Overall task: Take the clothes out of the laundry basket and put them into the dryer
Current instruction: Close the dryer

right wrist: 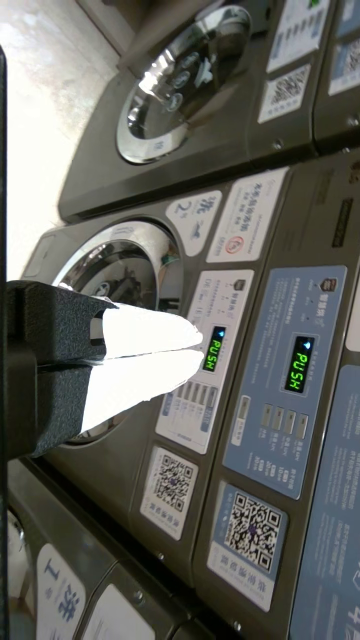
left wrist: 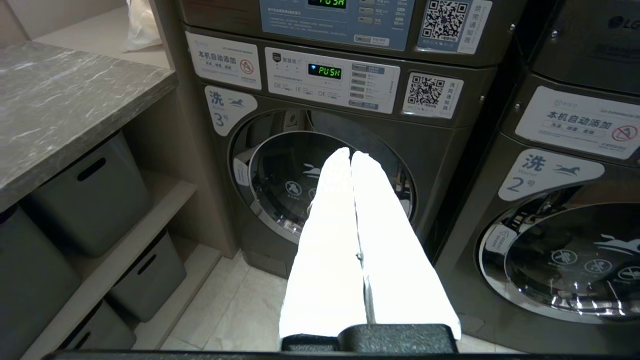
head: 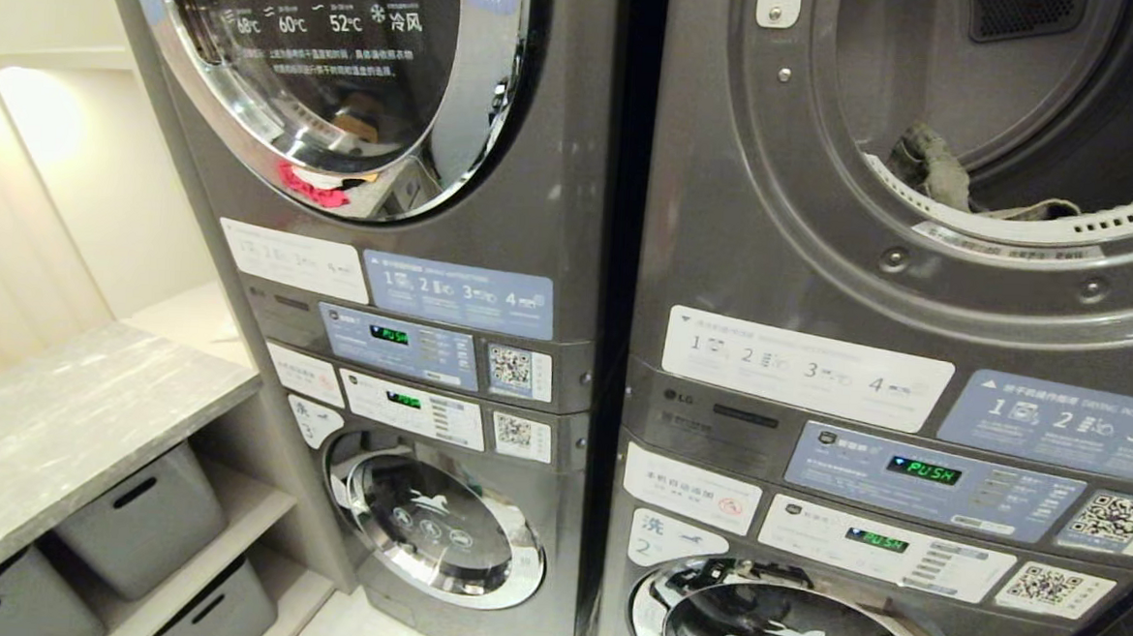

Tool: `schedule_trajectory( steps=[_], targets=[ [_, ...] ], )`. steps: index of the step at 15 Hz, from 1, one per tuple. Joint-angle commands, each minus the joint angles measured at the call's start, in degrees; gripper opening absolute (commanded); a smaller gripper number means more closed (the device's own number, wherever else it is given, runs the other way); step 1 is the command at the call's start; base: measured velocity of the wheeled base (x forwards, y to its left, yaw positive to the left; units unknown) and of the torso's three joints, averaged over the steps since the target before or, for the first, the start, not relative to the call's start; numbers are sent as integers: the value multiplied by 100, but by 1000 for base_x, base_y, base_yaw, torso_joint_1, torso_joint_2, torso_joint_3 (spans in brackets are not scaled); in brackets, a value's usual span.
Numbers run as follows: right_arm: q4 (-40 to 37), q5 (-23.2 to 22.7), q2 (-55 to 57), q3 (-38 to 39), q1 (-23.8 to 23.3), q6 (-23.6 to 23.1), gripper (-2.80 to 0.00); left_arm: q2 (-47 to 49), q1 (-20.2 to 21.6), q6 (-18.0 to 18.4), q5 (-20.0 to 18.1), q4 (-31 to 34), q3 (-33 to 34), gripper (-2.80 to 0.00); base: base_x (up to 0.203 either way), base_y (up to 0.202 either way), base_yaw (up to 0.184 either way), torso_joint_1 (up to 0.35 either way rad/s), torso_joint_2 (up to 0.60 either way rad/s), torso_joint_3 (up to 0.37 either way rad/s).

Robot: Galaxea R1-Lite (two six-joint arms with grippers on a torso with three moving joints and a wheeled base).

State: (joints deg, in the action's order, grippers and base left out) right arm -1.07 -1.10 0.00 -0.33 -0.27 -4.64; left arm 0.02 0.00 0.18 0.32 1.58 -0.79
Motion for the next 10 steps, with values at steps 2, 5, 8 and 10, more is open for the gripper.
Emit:
schedule_trajectory(
  steps=[2,5,8,10],
  targets=[
    [37,-13,3,24,0,-116,-280,-2,0,-9,3,-35,9,-280,-191,0,2,5,2,7],
    [55,-13,9,33,0,-107,-280,-2,0,-9,3,-35,9,-280,-47,0,1,-1,-1,1],
    [63,-13,9,33,0,-81,-280,6,0,-9,3,-35,9,-280,0,0,0,12,3,-2],
    [63,-5,9,33,0,-81,-280,-2,0,-9,3,-35,9,-280,2,8,-103,-2,5,-1]
  ],
)
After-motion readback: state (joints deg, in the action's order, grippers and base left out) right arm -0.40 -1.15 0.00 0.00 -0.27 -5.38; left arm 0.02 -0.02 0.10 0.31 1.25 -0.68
